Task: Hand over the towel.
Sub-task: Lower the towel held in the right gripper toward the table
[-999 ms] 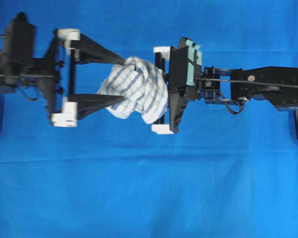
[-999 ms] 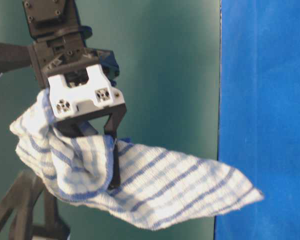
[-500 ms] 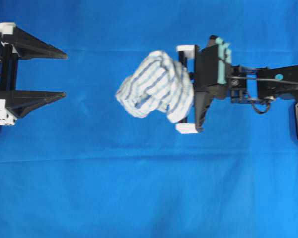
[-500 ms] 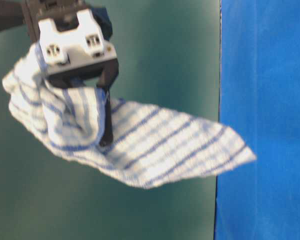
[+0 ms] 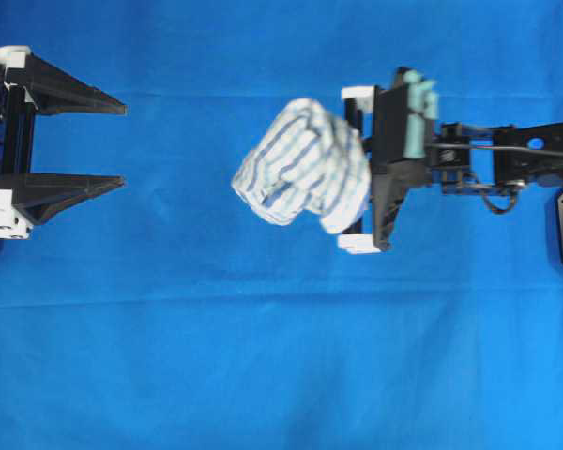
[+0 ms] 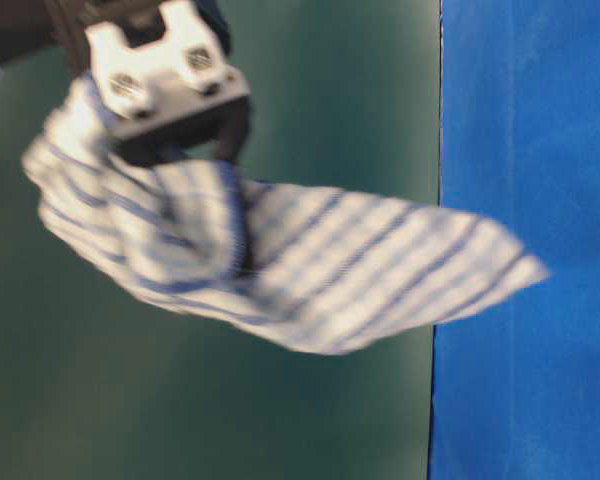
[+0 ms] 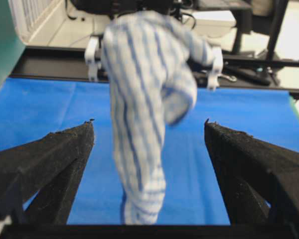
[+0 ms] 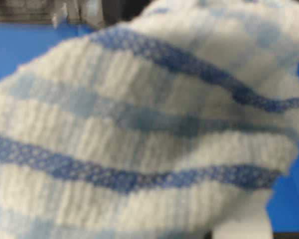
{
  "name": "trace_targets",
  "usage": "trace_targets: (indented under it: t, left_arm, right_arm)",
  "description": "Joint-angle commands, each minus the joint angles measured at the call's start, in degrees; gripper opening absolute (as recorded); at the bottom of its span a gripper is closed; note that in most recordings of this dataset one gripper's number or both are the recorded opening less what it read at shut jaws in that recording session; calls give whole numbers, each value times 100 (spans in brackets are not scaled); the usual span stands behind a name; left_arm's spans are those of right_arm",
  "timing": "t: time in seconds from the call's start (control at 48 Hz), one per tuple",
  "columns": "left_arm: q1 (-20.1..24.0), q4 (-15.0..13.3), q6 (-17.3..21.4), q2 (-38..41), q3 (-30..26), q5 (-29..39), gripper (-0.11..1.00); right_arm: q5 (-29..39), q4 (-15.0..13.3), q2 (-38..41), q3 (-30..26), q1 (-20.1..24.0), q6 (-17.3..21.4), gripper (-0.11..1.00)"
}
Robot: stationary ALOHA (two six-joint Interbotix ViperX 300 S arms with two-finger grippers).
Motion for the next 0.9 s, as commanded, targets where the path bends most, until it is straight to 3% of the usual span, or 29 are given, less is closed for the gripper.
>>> trace_targets:
  t: [0.0,0.291,0.562,0.874]
  left_arm:
    - [-18,0,18,18,-79,-88,94]
    - [-18,0,18,79,-79,-97,94]
    - [-18,0,18,114,-79,-97,94]
    - [-18,0,26,132,-70,-97,94]
  right_arm:
    - [501,9,185,-352,0,18,3]
    - [1600,9,1389,-923,-105,18,3]
    - [1652,53,2215,-1002,-141,369,3]
    - [1811,44,2276,-984,-141,439,3]
